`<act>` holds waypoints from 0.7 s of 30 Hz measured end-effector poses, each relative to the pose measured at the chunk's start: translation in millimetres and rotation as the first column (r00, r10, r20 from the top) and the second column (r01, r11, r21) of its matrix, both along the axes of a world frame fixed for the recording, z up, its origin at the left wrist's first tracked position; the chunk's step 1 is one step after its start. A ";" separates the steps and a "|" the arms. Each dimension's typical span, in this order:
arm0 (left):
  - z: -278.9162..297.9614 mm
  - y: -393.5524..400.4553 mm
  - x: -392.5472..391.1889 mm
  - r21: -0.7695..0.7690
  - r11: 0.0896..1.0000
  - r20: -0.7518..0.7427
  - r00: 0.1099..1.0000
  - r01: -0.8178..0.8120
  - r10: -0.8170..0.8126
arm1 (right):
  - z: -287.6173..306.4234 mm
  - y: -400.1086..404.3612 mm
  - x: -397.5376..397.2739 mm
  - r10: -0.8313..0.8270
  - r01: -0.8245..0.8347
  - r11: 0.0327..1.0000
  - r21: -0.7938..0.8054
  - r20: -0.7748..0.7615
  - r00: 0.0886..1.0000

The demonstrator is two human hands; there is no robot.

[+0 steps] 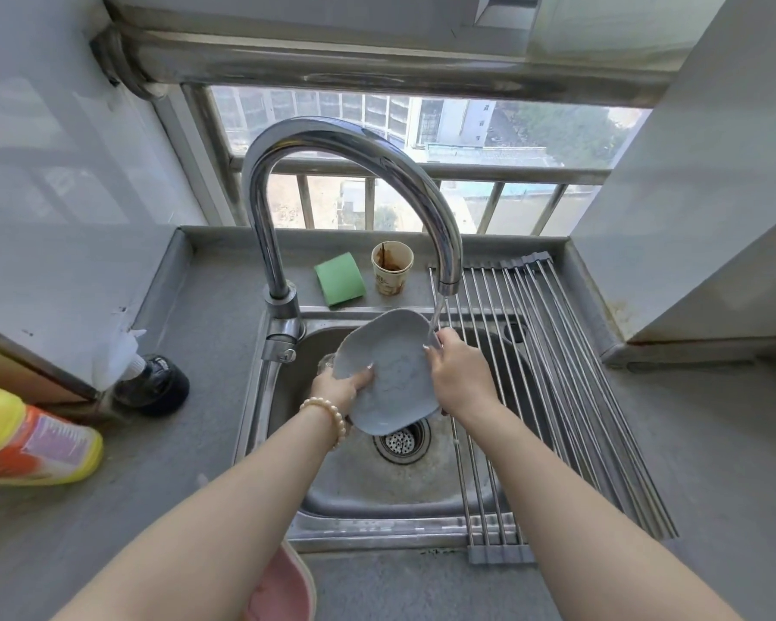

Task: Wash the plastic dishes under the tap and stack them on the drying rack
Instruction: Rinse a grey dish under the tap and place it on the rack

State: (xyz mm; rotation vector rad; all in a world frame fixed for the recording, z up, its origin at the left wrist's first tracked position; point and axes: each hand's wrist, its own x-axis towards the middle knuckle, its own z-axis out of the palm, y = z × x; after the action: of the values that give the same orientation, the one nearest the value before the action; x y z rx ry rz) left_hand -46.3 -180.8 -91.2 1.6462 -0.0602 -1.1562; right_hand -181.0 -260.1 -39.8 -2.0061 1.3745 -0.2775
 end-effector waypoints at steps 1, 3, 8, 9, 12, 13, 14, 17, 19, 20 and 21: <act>0.3 -0.2 0.4 -0.054 0.998 -0.038 0.999 -0.020 0.018 | -4.4 1.2 -4.0 -0.010 0.008 1.000 0.021 0.067 0.998; 8.9 -2.0 1.9 -0.125 0.991 -0.074 0.996 -0.048 0.039 | -15.1 3.5 -13.6 -0.068 0.039 0.987 0.156 0.184 0.981; 36.3 -7.7 6.2 -0.202 0.972 -0.055 0.990 0.116 -0.130 | -42.9 13.4 -12.2 -0.285 0.154 0.894 0.422 0.269 0.920; 36.6 -9.0 8.2 -0.179 0.973 -0.027 0.988 0.146 -0.153 | -47.1 15.2 -8.1 -0.317 0.168 0.876 0.452 0.277 0.907; 34.9 -12.0 16.0 -0.018 0.968 0.188 0.952 0.249 -0.241 | -49.0 17.0 2.1 -0.335 0.188 0.847 0.498 0.225 0.915; 37.1 -11.4 16.5 0.056 0.965 0.264 0.928 0.257 -0.262 | -49.9 14.1 3.1 -0.334 0.193 0.847 0.496 0.213 0.918; 31.2 -10.6 18.0 0.151 0.955 0.326 0.899 0.254 -0.291 | -44.9 12.2 3.4 -0.334 0.197 0.849 0.490 0.210 0.919; 13.6 -1.6 14.1 0.319 0.920 0.299 0.897 0.229 -0.326 | -22.2 4.9 5.0 -0.270 0.176 0.908 0.379 0.209 0.940; -8.8 3.8 10.6 0.348 0.915 0.218 0.932 0.203 -0.290 | -4.6 7.1 7.5 -0.138 0.102 0.972 0.211 0.164 0.977; -18.8 4.2 9.6 0.343 0.921 0.194 0.945 0.186 -0.264 | 0.3 9.9 8.1 -0.072 0.055 0.990 0.130 0.132 0.989; -21.4 5.0 6.7 0.318 0.931 0.208 0.945 0.178 -0.252 | 3.0 13.4 7.7 -0.020 0.015 0.999 0.050 0.107 0.994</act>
State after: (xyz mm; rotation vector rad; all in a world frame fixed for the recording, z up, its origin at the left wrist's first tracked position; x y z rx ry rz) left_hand -39.6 -175.7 -112.6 2.0881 -0.2441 -1.1600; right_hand -173.3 -246.7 -36.8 -1.9114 1.3196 -0.3515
